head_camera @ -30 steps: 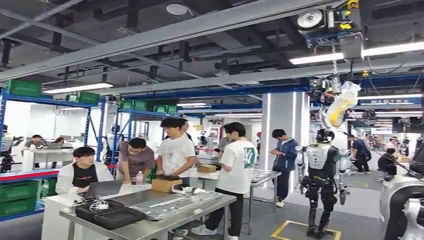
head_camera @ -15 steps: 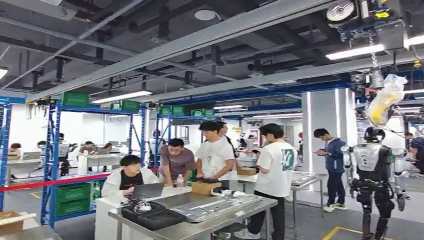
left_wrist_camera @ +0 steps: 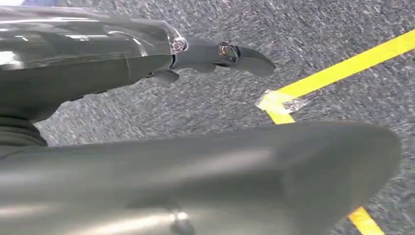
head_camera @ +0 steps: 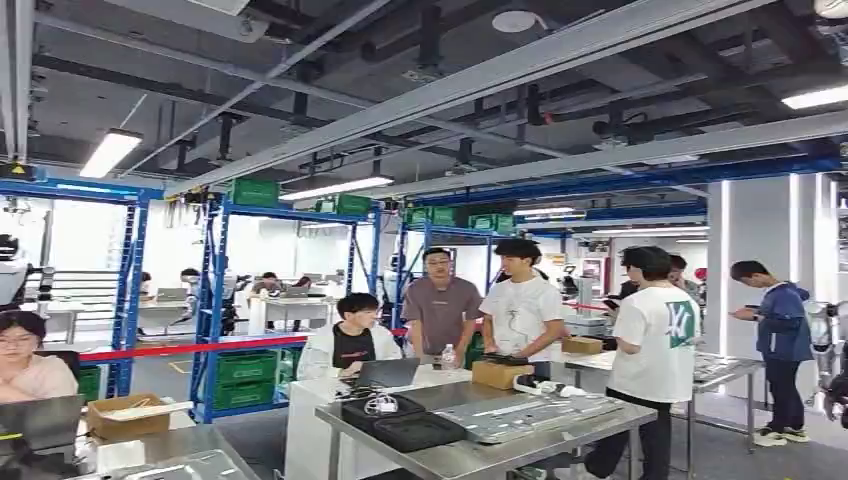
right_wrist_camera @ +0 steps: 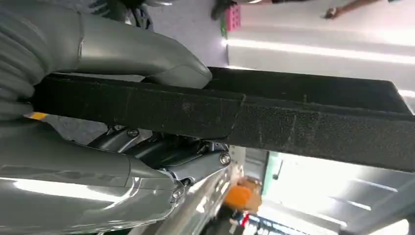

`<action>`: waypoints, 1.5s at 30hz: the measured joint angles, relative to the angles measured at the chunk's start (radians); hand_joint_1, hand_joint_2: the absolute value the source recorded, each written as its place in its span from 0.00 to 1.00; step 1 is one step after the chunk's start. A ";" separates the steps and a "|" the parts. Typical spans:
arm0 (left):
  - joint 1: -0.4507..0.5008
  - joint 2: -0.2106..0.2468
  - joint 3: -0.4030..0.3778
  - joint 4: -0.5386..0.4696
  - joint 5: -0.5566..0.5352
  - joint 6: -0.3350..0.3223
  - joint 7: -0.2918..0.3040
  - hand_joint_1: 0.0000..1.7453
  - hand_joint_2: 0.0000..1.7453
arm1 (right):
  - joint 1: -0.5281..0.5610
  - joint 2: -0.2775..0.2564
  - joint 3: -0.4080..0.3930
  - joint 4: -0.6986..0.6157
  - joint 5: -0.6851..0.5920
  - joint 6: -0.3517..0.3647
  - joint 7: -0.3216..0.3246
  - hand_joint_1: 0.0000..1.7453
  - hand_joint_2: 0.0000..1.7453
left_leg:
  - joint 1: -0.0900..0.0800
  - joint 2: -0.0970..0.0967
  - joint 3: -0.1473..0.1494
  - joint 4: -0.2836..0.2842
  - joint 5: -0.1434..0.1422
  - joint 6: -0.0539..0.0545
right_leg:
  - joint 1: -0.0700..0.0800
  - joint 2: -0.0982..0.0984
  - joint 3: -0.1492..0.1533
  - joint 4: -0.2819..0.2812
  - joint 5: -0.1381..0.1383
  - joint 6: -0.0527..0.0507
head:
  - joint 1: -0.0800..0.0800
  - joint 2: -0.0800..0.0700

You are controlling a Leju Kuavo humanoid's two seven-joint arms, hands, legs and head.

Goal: Take the parts from the cabinet and place them on the table.

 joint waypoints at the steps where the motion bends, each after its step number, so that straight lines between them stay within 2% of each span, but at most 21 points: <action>1: 0.000 0.000 0.002 0.000 0.000 0.000 0.001 0.00 1.00 | 0.002 -0.002 0.001 0.003 -0.001 0.002 0.000 1.00 1.00 | -0.004 -0.012 0.000 0.000 0.000 0.002 | 0.000 0.002 -0.032 0.062 -0.013 -0.003 | 0.000 0.000; 2: 0.002 -0.002 0.003 0.000 -0.001 -0.002 0.003 0.00 1.00 | 0.002 -0.002 0.002 0.006 -0.002 0.003 0.000 1.00 1.00 | -0.007 -0.023 0.001 0.000 0.000 0.003 | 0.002 0.004 -0.043 0.073 0.000 -0.006 | 0.000 0.000; 4: 0.003 -0.002 0.005 0.000 -0.001 -0.001 0.006 0.00 1.00 | 0.001 -0.003 0.002 0.006 -0.003 0.004 0.000 1.00 1.00 | -0.010 -0.046 0.004 0.001 0.000 0.003 | 0.010 0.014 -0.004 -0.030 0.078 -0.019 | 0.000 0.000; 6: 0.001 -0.005 0.006 0.000 -0.005 -0.002 0.007 0.00 1.00 | -0.002 -0.006 0.001 0.006 -0.006 0.005 0.000 1.00 1.00 | -0.009 -0.069 0.008 0.000 0.000 0.003 | 0.017 0.078 0.063 -0.196 0.164 -0.040 | 0.000 0.000; 7: -0.003 -0.014 0.008 0.000 -0.010 -0.003 0.006 0.00 1.00 | -0.003 -0.008 0.001 0.007 -0.009 0.006 0.001 1.00 1.00 | -0.014 -0.080 0.002 0.003 0.003 -0.001 | 0.013 0.108 0.066 -0.210 0.162 -0.047 | 0.000 0.000; 15: 0.001 -0.013 0.012 0.000 -0.012 -0.005 0.007 0.00 1.00 | -0.007 -0.010 0.000 0.008 -0.014 0.008 0.003 1.00 1.00 | 0.001 -0.104 -0.009 -0.002 0.011 -0.014 | 0.021 0.083 0.072 -0.226 0.155 -0.047 | 0.000 0.000; 16: 0.009 -0.019 0.015 0.000 -0.014 -0.008 0.007 0.00 1.00 | -0.009 -0.008 0.000 0.006 -0.016 0.011 0.003 1.00 1.00 | -0.003 -0.085 -0.013 0.007 0.003 -0.021 | 0.010 0.050 0.087 -0.254 0.169 -0.046 | 0.000 0.000; 17: -0.003 -0.019 0.018 0.000 -0.014 -0.008 0.003 0.00 1.00 | -0.011 -0.011 0.001 0.008 -0.020 0.011 0.011 1.00 1.00 | -0.002 -0.011 -0.104 0.197 -0.105 -0.038 | 0.011 0.008 0.090 -0.258 0.169 -0.049 | 0.000 0.000; 19: -0.004 -0.021 0.019 0.000 -0.019 -0.010 0.002 0.00 1.00 | -0.010 -0.013 0.003 0.011 -0.021 0.012 0.011 1.00 1.00 | 0.007 -0.002 -0.143 0.282 -0.124 -0.048 | 0.010 -0.018 0.090 -0.258 0.168 -0.048 | 0.000 0.000; 22: 0.002 -0.021 0.019 0.000 -0.022 -0.010 0.002 0.00 1.00 | -0.011 -0.014 0.004 0.012 -0.025 0.012 0.012 1.00 1.00 | 0.020 0.022 -0.043 0.104 -0.025 -0.061 | 0.007 -0.050 0.095 -0.255 0.160 -0.037 | 0.000 0.000; 23: 0.001 -0.022 0.020 0.000 -0.023 -0.010 0.001 0.00 1.00 | -0.014 -0.014 0.004 0.012 -0.026 0.012 0.012 1.00 1.00 | 0.021 0.057 0.005 0.021 0.004 -0.066 | 0.008 -0.059 0.097 -0.249 0.154 -0.028 | 0.000 0.000; 24: -0.004 -0.024 0.019 0.000 -0.026 -0.010 0.001 0.00 1.00 | -0.016 -0.014 0.003 0.012 -0.028 0.013 0.013 1.00 1.00 | 0.010 0.079 0.012 0.004 -0.012 -0.058 | 0.017 -0.066 0.093 -0.242 0.147 -0.019 | 0.000 0.000; 25: -0.004 -0.024 0.020 0.000 -0.028 -0.010 0.000 0.00 1.00 | -0.020 -0.015 0.004 0.012 -0.030 0.013 0.015 1.00 1.00 | 0.012 0.061 0.007 0.004 -0.006 -0.039 | 0.017 -0.073 0.095 -0.240 0.145 -0.015 | 0.000 0.000; 28: 0.002 -0.026 0.021 0.000 -0.030 -0.011 0.000 0.00 1.00 | -0.022 -0.014 0.005 0.012 -0.034 0.014 0.018 1.00 1.00 | 0.006 0.037 0.005 0.003 -0.006 -0.019 | 0.010 -0.093 0.102 -0.245 0.143 -0.004 | 0.000 0.000; 29: 0.003 -0.026 0.022 0.000 -0.030 -0.010 0.000 0.00 1.00 | -0.023 -0.014 0.005 0.012 -0.035 0.014 0.019 1.00 1.00 | 0.008 0.029 0.007 0.000 -0.004 -0.013 | 0.004 -0.070 0.102 -0.234 0.127 0.005 | 0.000 0.000; 31: 0.000 -0.026 0.023 0.000 -0.031 -0.009 0.002 0.00 1.00 | -0.023 -0.015 0.005 0.013 -0.037 0.014 0.020 1.00 1.00 | 0.006 0.014 0.005 0.000 -0.002 -0.003 | 0.003 -0.011 0.055 -0.127 0.059 0.003 | 0.000 0.000; 34: -0.003 -0.026 0.029 0.000 -0.037 -0.010 0.011 0.00 1.00 | -0.021 -0.021 0.008 0.024 -0.037 0.018 0.031 1.00 1.00 | -0.005 -0.009 0.005 0.001 -0.002 0.006 | 0.004 0.004 -0.047 0.074 -0.005 -0.005 | 0.000 0.000; 36: 0.001 -0.027 0.034 0.000 -0.043 -0.011 0.012 0.00 1.00 | -0.021 -0.024 0.009 0.031 -0.040 0.022 0.032 1.00 1.00 | -0.010 -0.023 0.007 0.001 -0.002 0.007 | 0.010 0.008 -0.029 0.010 0.057 -0.016 | 0.000 0.000; 38: 0.001 -0.027 0.037 0.000 -0.045 -0.012 0.012 0.00 1.00 | -0.027 -0.025 0.009 0.032 -0.045 0.023 0.032 1.00 1.00 | -0.011 -0.033 0.013 0.001 -0.003 0.007 | 0.021 0.019 0.043 -0.163 0.154 -0.032 | 0.000 0.000; 43: 0.003 -0.034 0.047 0.000 -0.045 -0.020 0.011 0.00 1.00 | -0.038 -0.028 0.009 0.039 -0.050 0.024 0.032 1.00 1.00 | -0.008 -0.040 0.005 -0.004 0.004 -0.009 | 0.030 0.030 0.065 -0.235 0.167 -0.047 | 0.000 0.000; 45: 0.003 -0.035 0.047 0.000 -0.045 -0.022 0.010 0.00 1.00 | -0.040 -0.027 0.009 0.039 -0.052 0.024 0.032 1.00 1.00 | -0.011 -0.018 -0.004 0.021 -0.022 -0.015 | 0.020 0.020 0.075 -0.258 0.181 -0.053 | 0.000 0.000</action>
